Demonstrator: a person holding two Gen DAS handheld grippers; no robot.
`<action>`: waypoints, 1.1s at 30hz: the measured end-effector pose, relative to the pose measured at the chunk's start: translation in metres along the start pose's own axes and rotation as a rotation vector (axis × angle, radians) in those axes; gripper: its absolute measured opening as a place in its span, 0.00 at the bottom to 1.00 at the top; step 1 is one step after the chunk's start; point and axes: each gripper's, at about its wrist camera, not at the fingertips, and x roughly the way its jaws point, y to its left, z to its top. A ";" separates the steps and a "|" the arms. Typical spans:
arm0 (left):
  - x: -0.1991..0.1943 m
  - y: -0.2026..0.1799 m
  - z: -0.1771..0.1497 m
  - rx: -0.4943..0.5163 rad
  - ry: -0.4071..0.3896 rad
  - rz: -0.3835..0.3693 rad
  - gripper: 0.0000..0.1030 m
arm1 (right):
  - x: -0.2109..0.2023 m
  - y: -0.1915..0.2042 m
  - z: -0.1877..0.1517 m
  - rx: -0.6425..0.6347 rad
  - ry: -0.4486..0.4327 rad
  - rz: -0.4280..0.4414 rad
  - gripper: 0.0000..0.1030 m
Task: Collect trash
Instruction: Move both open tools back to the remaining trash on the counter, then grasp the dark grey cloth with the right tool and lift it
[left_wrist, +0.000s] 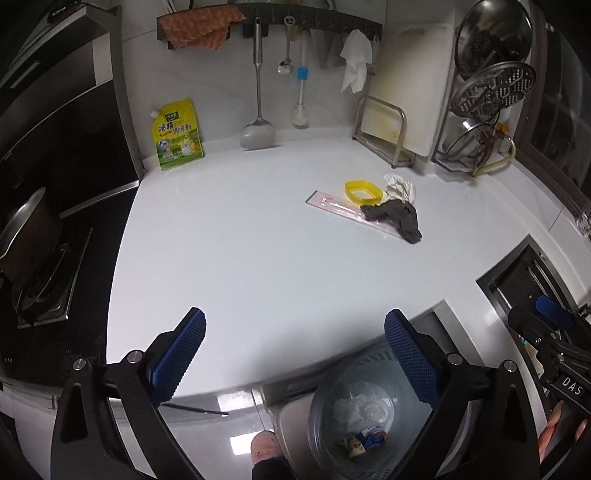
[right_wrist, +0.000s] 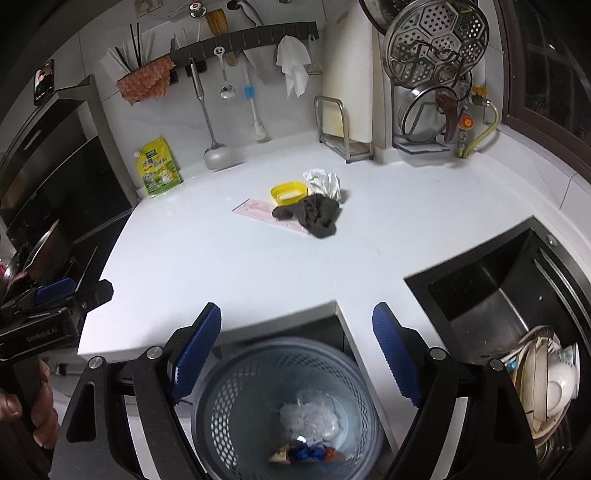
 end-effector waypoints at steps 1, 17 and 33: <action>0.003 0.004 0.005 0.001 -0.003 -0.005 0.93 | 0.002 0.001 0.002 0.002 -0.001 -0.005 0.78; 0.075 0.040 0.085 0.062 -0.011 -0.089 0.93 | 0.071 0.018 0.057 0.102 -0.002 -0.107 0.78; 0.157 0.017 0.150 0.213 -0.005 -0.198 0.93 | 0.127 0.012 0.104 0.212 -0.021 -0.203 0.78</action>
